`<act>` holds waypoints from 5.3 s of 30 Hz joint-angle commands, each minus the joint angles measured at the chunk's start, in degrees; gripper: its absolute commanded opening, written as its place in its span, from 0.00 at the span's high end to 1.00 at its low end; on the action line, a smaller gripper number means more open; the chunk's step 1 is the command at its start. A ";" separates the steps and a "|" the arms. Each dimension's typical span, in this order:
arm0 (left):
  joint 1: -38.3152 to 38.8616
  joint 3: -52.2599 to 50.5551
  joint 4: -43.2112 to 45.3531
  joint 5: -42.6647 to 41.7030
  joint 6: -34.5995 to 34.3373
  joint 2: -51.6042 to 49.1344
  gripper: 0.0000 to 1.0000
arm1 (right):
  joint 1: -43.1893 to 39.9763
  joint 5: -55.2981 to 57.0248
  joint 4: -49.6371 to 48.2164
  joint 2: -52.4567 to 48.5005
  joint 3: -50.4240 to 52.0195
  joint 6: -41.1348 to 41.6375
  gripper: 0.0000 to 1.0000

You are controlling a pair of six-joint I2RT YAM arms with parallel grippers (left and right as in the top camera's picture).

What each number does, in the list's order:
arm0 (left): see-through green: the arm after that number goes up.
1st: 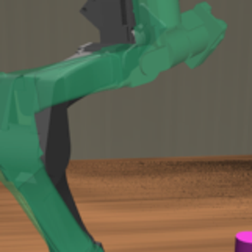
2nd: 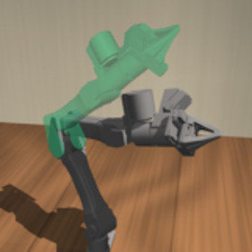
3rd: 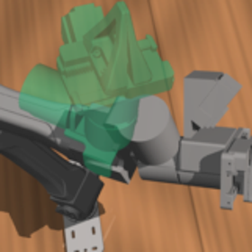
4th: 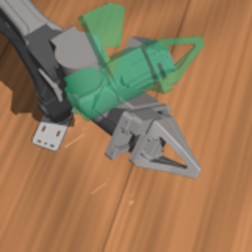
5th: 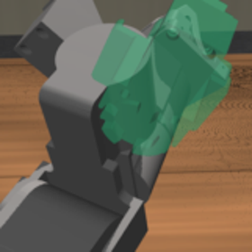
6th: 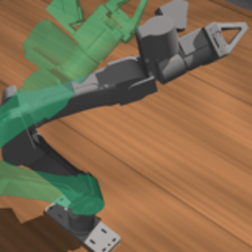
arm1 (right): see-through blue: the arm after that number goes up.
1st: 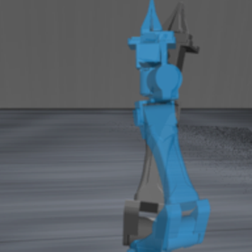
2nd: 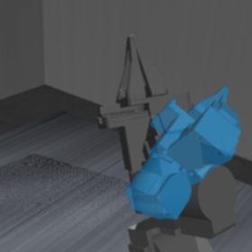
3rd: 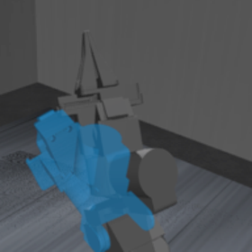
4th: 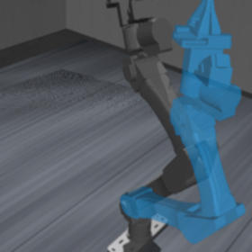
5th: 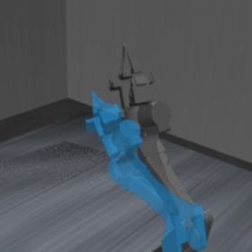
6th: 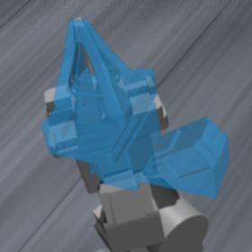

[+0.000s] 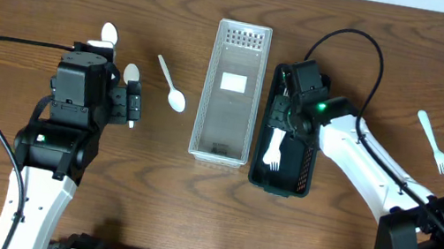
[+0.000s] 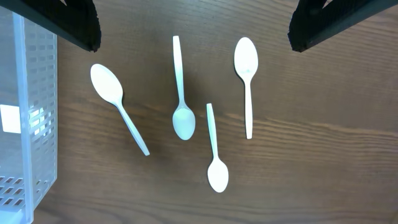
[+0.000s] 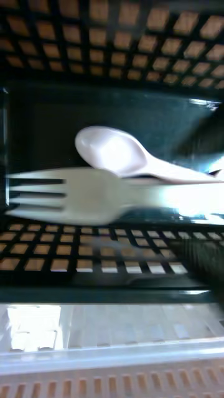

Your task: Pack container

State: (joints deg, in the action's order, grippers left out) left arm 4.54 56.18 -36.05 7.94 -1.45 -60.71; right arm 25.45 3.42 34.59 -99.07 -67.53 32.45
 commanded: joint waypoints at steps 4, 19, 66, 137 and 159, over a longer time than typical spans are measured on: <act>-0.28 1.27 -0.20 0.68 0.37 0.04 0.02 | -5.68 12.37 1.88 12.28 -0.74 -7.76 0.18; -0.28 1.27 -0.20 0.70 0.39 0.04 0.02 | -44.06 3.69 -0.59 12.59 -0.68 -30.08 0.01; -0.28 1.27 -0.20 0.70 0.37 0.04 0.02 | -55.23 -12.22 -9.20 -12.72 -0.50 -50.10 0.09; -0.28 1.27 -0.20 0.70 0.37 0.04 0.02 | -3.32 -6.23 2.86 0.28 0.87 -0.74 0.77; -0.35 1.27 -0.48 -7.08 -2.89 -0.96 0.02 | -31.74 -3.63 5.29 24.72 -0.90 -8.52 0.01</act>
State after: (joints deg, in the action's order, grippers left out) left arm 4.54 56.18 -37.82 2.26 -3.09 -60.75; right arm -2.57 -0.58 38.44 -74.52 -67.83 27.29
